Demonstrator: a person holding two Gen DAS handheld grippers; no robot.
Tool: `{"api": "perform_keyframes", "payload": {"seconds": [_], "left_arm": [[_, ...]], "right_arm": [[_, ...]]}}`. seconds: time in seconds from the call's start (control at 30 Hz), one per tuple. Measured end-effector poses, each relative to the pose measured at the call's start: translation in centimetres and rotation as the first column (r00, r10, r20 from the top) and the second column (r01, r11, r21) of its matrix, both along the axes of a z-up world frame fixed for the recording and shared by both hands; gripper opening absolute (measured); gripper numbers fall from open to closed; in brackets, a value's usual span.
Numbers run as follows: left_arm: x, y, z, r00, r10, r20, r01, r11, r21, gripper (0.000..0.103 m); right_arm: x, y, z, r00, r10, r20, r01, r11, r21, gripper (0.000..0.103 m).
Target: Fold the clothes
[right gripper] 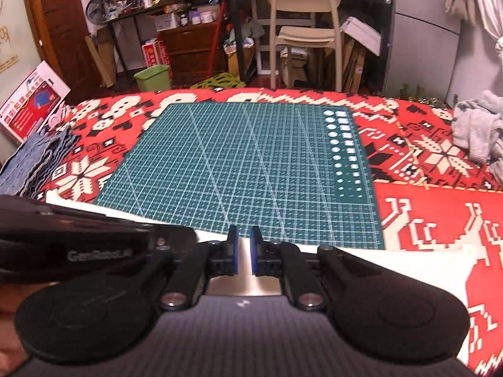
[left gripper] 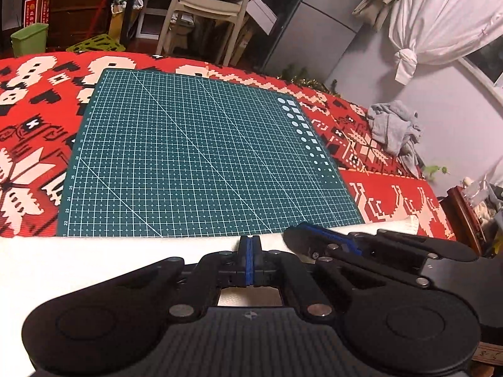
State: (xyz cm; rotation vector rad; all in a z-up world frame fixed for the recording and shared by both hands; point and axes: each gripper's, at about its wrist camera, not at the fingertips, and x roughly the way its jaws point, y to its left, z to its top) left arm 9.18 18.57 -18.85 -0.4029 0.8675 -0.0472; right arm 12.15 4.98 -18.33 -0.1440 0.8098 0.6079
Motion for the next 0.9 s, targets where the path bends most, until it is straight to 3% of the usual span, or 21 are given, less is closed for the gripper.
{"api": "perform_keyframes", "payload": {"seconds": [0.2, 0.5, 0.9], "left_arm": [[-0.4, 0.9, 0.1, 1.0, 0.018, 0.014, -0.019, 0.996, 0.09, 0.001], [-2.3, 4.8, 0.3, 0.996, 0.086, 0.013, -0.087, 0.982, 0.17, 0.003], [-4.7, 7.3, 1.0, 0.988, 0.152, 0.023, -0.151, 0.929, 0.338, 0.003]], "right_arm": [[0.0, -0.3, -0.3, 0.999, -0.012, 0.05, 0.015, 0.998, -0.055, 0.006], [2.0, -6.6, -0.4, 0.988, -0.144, 0.062, 0.15, 0.985, -0.089, 0.004], [3.6, -11.4, -0.3, 0.966, -0.24, 0.099, 0.252, 0.96, -0.125, 0.006]]}}
